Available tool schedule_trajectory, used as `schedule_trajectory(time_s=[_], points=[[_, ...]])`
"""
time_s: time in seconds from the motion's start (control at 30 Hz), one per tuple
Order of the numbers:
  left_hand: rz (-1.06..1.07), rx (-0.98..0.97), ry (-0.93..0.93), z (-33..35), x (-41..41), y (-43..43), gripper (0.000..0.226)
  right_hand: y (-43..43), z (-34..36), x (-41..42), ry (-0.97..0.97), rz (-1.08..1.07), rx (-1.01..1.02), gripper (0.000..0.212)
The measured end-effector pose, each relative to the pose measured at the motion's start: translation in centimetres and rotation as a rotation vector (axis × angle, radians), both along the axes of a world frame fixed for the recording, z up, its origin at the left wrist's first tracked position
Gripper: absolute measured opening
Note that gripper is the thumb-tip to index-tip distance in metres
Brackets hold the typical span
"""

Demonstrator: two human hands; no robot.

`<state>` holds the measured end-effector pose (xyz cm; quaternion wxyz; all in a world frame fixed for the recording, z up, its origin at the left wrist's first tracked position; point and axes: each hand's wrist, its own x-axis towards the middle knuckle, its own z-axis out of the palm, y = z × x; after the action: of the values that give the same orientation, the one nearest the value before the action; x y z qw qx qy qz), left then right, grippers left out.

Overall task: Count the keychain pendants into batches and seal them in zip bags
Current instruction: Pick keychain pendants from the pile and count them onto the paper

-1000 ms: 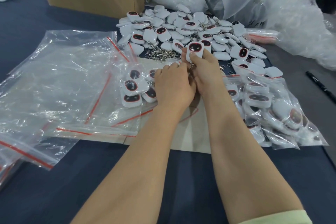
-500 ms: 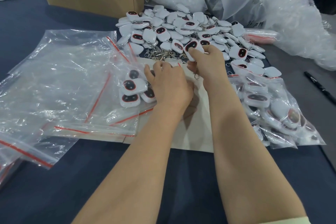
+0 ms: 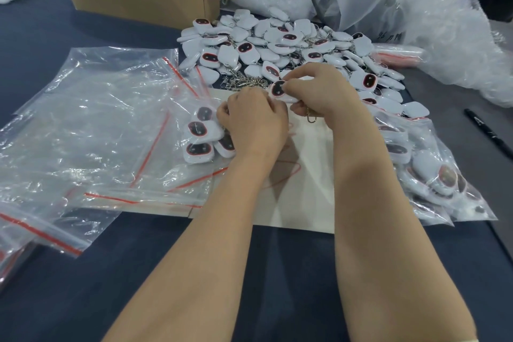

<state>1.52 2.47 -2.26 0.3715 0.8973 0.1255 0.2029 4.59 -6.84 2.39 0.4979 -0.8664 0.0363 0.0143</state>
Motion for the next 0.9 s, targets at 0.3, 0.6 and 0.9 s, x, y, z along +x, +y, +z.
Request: schedule_trajectory(time_s=[0.3, 0.6, 0.9], points=[[-0.124, 0.358, 0.137, -1.0, -0.1, -0.2, 0.026, -0.4, -0.3, 0.1, 0.039, 0.015, -0.141, 0.011], [-0.100, 0.393, 0.154, -1.1, -0.1, -0.3, 0.025, -0.5, -0.7, 0.4, 0.041, -0.013, -0.194, 0.013], [-0.064, 0.149, 0.093, -0.3, 0.1, -0.1, 0.025, -0.4, -0.7, 0.2, 0.111, 0.106, -0.204, 0.021]])
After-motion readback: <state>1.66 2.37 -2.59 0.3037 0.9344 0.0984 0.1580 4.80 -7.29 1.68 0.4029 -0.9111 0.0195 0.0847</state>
